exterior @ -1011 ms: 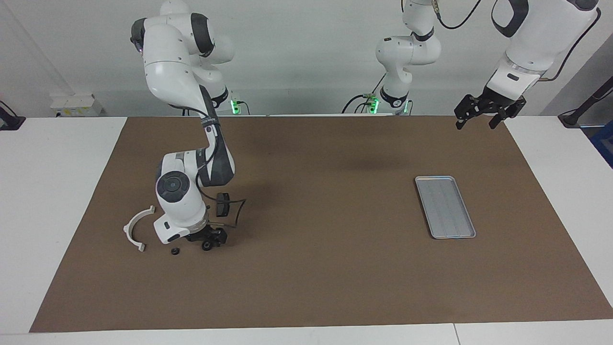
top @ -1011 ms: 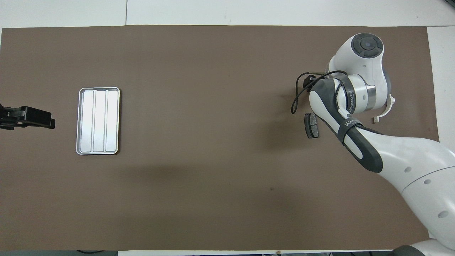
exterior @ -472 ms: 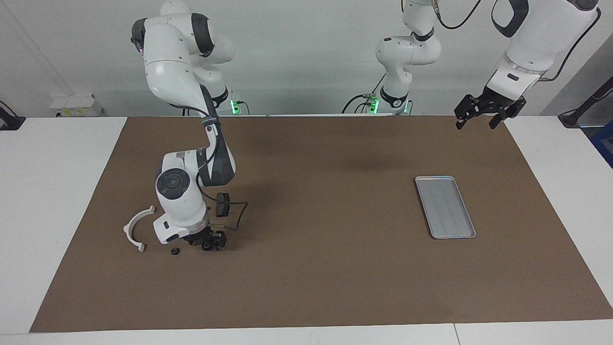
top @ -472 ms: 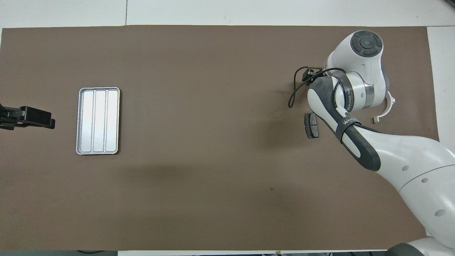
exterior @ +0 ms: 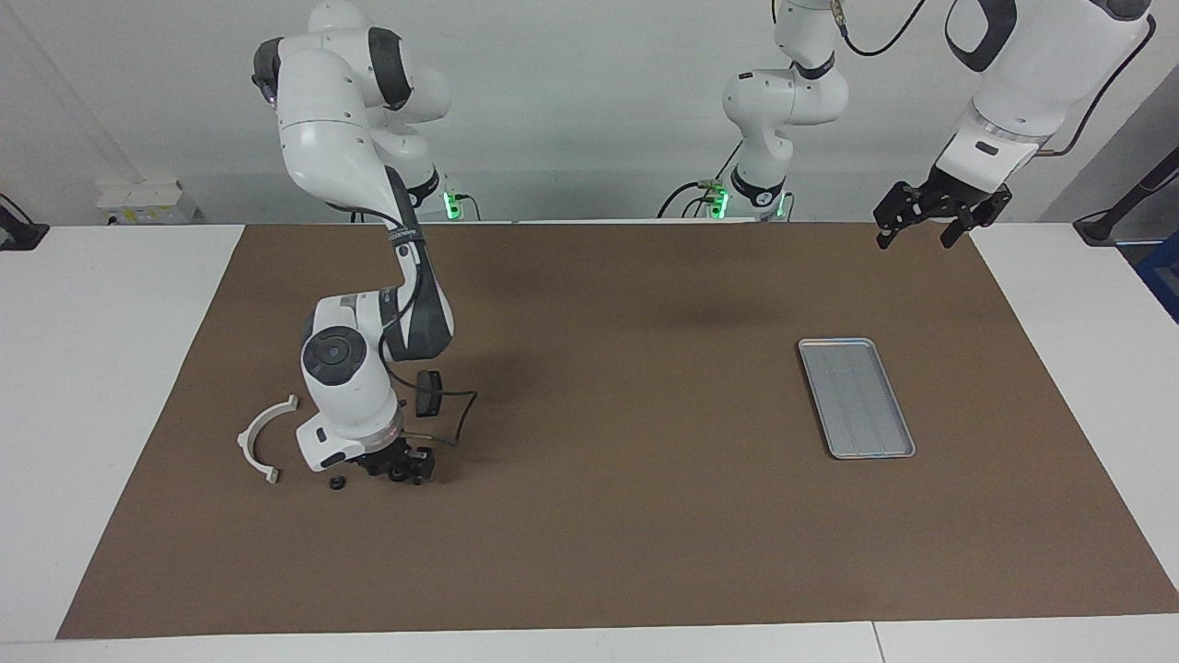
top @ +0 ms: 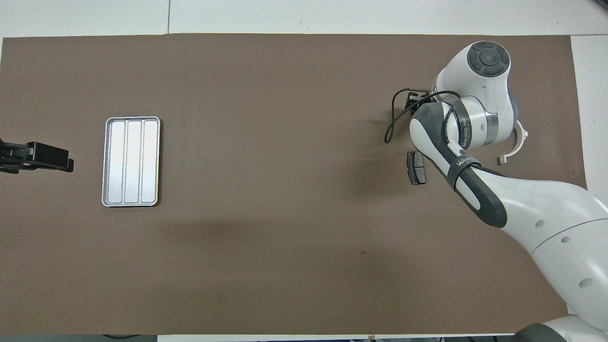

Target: Pick bearing gear from pile to tray

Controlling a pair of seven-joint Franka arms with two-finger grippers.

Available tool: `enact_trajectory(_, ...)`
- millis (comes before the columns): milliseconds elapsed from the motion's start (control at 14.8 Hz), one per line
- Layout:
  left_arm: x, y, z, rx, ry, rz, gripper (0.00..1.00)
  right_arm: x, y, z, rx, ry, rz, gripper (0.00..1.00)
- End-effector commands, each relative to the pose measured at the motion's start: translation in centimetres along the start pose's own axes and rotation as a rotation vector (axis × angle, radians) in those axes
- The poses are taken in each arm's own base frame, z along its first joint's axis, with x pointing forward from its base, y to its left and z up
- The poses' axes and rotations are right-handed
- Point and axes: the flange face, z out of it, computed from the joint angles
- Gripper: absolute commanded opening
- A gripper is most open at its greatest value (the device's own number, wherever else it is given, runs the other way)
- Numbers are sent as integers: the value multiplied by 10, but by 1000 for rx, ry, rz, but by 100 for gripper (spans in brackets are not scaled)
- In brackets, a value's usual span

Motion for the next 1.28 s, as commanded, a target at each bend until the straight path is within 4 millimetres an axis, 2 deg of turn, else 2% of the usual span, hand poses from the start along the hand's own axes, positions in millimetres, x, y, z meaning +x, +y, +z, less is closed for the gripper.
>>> enact_trajectory(0,-10,0,1,12,2,6,100,3,1,5,2,2,24,26)
enact_trajectory(67,-10,0,0,12,3,6,100,3,1,6,2,0,24,8)
enact_trajectory(135,-10,0,1,12,2,6,100,4,3,6,-1,-2,24,0)
enact_trajectory(472,-10,0,0,12,3,6,100,1,9,4,-20,-44,18,0)
enact_trajectory(539,-10,0,1,12,2,6,100,3,9,-8,-29,-60,12,0)
enact_trajectory(741,-10,0,0,12,3,6,100,4,-1,-85,-53,-116,-33,0)
enact_trajectory(876,-10,0,1,12,2,6,100,-15,-24,-135,-44,-149,-72,0)
enact_trajectory(1078,-10,0,0,12,3,6,100,-47,-60,-193,-37,-183,-34,0)
enact_trajectory(1213,-10,0,1,12,2,6,100,-81,-105,-219,-34,-195,67,0)
